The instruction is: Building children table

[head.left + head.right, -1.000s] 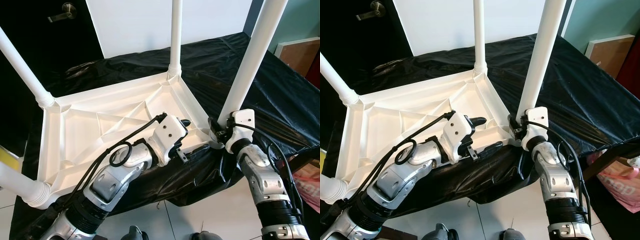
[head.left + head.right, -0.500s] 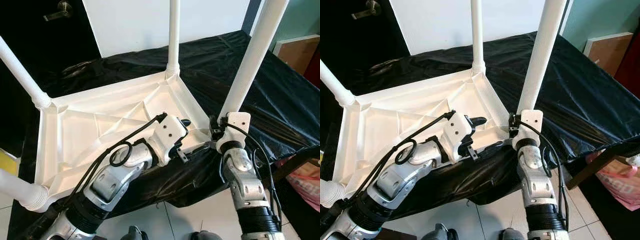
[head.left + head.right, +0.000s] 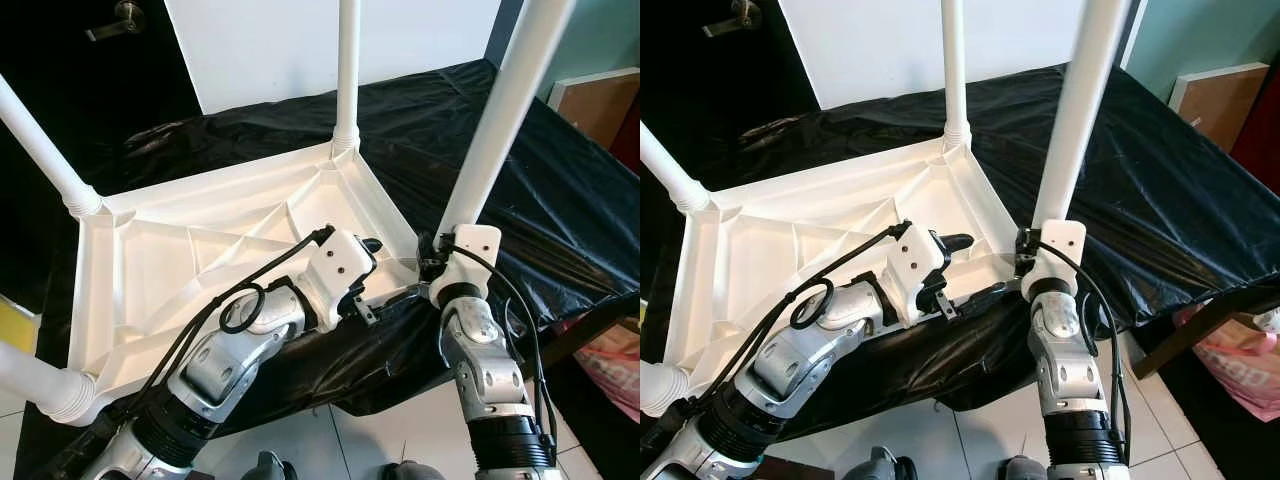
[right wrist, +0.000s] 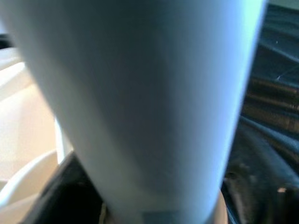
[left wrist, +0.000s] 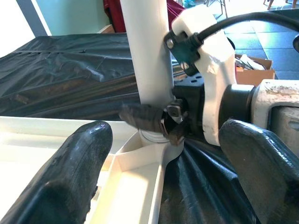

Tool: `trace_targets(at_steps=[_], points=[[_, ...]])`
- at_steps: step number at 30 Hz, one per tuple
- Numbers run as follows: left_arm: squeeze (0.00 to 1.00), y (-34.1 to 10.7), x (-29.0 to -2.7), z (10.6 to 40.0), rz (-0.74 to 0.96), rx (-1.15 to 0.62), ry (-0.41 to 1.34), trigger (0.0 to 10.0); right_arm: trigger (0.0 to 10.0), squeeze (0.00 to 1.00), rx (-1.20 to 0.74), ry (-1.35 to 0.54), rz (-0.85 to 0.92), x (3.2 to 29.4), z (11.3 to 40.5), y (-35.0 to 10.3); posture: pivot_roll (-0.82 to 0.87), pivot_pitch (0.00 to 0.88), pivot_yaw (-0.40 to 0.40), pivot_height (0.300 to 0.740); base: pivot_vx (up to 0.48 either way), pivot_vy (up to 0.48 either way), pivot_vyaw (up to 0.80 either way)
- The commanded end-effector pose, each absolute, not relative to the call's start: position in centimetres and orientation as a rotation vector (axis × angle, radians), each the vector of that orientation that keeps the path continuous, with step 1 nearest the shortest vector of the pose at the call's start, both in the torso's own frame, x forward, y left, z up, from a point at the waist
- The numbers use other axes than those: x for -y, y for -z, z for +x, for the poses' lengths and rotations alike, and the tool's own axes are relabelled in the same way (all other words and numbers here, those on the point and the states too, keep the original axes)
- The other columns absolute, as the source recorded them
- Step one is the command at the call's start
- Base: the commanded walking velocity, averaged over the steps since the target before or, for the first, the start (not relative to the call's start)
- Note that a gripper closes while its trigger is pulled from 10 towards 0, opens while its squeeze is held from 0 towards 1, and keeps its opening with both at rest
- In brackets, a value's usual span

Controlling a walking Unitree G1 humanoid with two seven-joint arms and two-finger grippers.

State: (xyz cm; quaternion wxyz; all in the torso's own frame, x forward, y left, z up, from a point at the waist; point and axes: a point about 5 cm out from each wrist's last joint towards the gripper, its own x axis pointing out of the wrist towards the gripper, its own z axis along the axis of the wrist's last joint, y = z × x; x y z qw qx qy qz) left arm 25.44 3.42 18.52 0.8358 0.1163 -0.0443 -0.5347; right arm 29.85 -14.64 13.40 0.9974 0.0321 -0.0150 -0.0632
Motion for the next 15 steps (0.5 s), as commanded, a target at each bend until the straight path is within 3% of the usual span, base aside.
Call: trace_targets(at_steps=[1,9,10,11,13,15], points=[[0.0,-18.4,-3.2,24.7,0.253,0.082,1.231,10.0,10.0,1.0,0.027,0.101,0.078,15.0,29.7,-13.1,-0.07,0.075,0.042,0.74,0.0,0.0,0.0],[0.0,-18.3,-3.1,24.6,0.253,0.083,1.234,10.0,10.0,1.0,0.054,0.02,0.081,15.9,29.8,-13.2,-0.08,0.069,0.043,0.74,0.0,0.0,0.0],[0.0,-18.3,-3.1,24.6,0.253,0.082,1.235,10.0,10.0,0.67,0.054,-0.011,0.069,16.2,29.8,-13.2,-0.08,0.069,0.042,0.74,0.0,0.0,0.0],[0.0,-18.3,-3.1,24.6,0.254,0.082,1.237,10.0,10.0,0.0,0.054,-0.053,0.053,16.7,29.8,-13.1,-0.08,0.068,0.044,0.74,0.0,0.0,0.0],[0.0,-18.3,-3.1,24.6,0.254,0.082,1.237,10.0,10.0,0.0,0.054,-0.053,0.053,16.7,29.8,-13.1,-0.08,0.068,0.044,0.74,0.0,0.0,0.0],[0.0,-18.3,-3.1,24.6,0.255,0.079,1.247,10.0,10.0,0.0,0.039,-0.168,0.021,17.4,30.2,-13.1,-0.08,0.064,0.046,0.74,0.0,0.0,0.0]])
